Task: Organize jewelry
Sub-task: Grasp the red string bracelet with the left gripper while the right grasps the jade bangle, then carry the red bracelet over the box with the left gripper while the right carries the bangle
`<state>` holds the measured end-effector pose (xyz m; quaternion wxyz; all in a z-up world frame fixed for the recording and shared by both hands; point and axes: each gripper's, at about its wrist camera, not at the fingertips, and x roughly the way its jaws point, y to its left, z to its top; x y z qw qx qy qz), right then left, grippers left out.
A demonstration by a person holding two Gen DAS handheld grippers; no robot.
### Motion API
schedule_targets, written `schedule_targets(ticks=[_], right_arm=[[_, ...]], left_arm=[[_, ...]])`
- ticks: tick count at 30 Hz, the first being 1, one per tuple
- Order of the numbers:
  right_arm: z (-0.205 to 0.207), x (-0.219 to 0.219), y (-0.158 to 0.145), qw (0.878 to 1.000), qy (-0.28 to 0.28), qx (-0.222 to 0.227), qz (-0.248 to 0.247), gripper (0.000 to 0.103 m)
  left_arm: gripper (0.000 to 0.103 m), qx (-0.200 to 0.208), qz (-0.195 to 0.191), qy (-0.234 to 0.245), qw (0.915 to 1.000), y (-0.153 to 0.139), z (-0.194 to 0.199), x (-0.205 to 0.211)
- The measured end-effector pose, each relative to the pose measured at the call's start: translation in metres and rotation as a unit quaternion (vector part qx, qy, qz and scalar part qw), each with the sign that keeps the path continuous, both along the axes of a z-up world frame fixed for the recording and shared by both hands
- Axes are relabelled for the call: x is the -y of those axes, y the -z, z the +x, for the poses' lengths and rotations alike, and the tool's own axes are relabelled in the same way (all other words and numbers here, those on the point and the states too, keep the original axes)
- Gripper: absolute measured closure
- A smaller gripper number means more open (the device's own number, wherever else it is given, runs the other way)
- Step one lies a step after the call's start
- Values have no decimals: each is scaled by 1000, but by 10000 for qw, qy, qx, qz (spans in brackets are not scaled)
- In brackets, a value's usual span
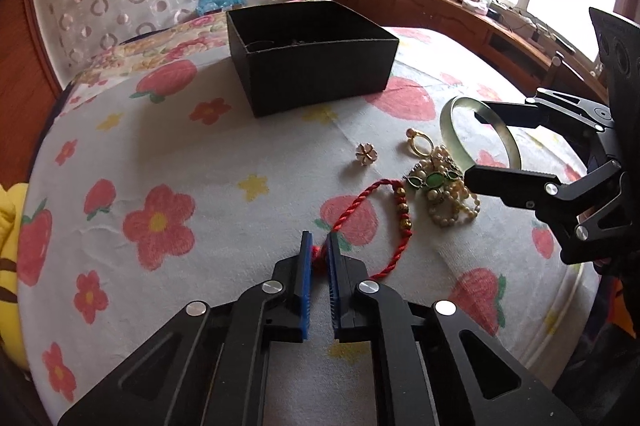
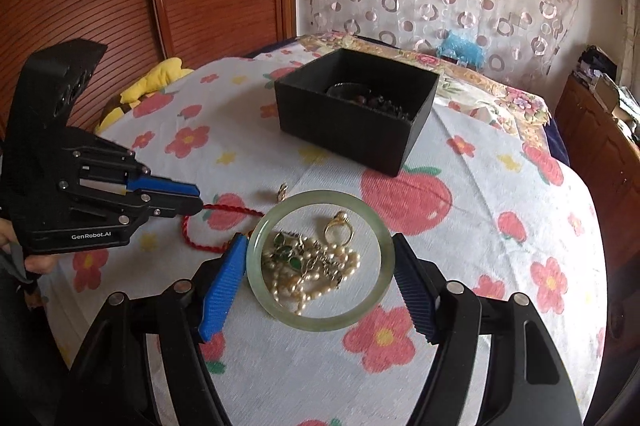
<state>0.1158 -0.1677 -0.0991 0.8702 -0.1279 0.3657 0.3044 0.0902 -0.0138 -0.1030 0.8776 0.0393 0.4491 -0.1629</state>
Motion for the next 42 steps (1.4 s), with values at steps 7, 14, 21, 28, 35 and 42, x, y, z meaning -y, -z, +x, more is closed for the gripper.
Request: schedule_targets(ticks=[7,14,21,28,35,42], right_arm=[[8,-2,-11,9999,-57,135,58,29],[22,-2,-22,9996,-51,177,229,29],[43,-5,-35,9989,-26,321,347,29],[72,-7,-45,9983,-33,435,385,29],[96,-8,-49,9979,6,534,356,29],[110,-14,-44,9982,2,523,303,29]], left_arm=[[101,212,-63,-143,9997,-10,-1,-3],[102,460,-163,-203,9986,-31,6,-7],[102,781,-216,-196,9965,-58,17,-7],[102,1144,-308,-214,9927,-86,31,-7],[102,1578,-336,-301,9864,-116,53,-6],[102,1628,-286,-268,9859,-116,89,3]])
